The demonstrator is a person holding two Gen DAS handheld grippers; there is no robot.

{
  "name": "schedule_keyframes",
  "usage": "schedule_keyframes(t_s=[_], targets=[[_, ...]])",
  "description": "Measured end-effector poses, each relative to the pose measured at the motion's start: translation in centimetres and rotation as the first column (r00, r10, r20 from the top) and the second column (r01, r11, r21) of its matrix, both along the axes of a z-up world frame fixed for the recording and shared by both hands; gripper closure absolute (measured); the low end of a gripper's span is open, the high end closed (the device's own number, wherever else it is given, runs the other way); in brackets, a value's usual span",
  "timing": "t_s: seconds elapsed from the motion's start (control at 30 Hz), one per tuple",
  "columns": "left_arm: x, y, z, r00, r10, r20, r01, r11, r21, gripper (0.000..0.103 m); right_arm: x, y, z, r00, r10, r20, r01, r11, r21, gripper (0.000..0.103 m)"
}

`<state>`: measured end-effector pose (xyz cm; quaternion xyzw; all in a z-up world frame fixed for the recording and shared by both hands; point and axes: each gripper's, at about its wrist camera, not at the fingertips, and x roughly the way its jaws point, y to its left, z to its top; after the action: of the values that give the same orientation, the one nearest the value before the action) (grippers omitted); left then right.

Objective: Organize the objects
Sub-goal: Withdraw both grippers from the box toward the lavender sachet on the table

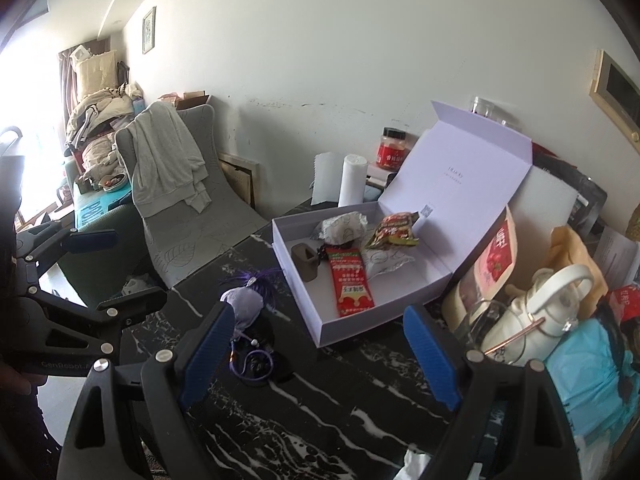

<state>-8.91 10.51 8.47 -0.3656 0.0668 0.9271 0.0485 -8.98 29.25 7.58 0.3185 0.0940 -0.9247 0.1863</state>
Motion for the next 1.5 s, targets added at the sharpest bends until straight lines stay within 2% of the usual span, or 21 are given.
schedule_keyframes(t_s=[0.4, 0.7, 0.83, 1.1, 1.5], targets=[[3.3, -1.4, -3.9, 0.998, 0.027, 0.059, -0.028, 0.999, 0.021, 0.014, 1.8, -1.8, -3.8, 0.995, 0.058, 0.077, -0.059, 0.998, 0.008, 0.016], [4.4, -2.2, -7.1, 0.993, 0.051, 0.109, -0.055, 0.998, 0.040, 0.015, 2.5, -3.0, -7.1, 0.984, 0.110, 0.140, -0.114, 0.993, 0.018, 0.016], [4.3, -2.4, -8.0, 0.991, 0.055, 0.120, -0.062, 0.997, 0.049, 0.015, 2.9, -3.4, -8.0, 0.982, 0.131, 0.133, -0.137, 0.990, 0.035, 0.016], [2.8, -2.2, -9.7, 0.990, 0.042, 0.136, -0.050, 0.997, 0.061, 0.015, 2.4, -3.8, -10.1, 0.971, 0.169, 0.171, -0.177, 0.984, 0.033, 0.016], [-1.6, -2.1, -11.4, 0.986, 0.016, 0.167, -0.028, 0.997, 0.074, 0.015, -1.1, -3.0, -12.6, 0.962, 0.132, 0.238, -0.140, 0.990, 0.016, 0.016]])
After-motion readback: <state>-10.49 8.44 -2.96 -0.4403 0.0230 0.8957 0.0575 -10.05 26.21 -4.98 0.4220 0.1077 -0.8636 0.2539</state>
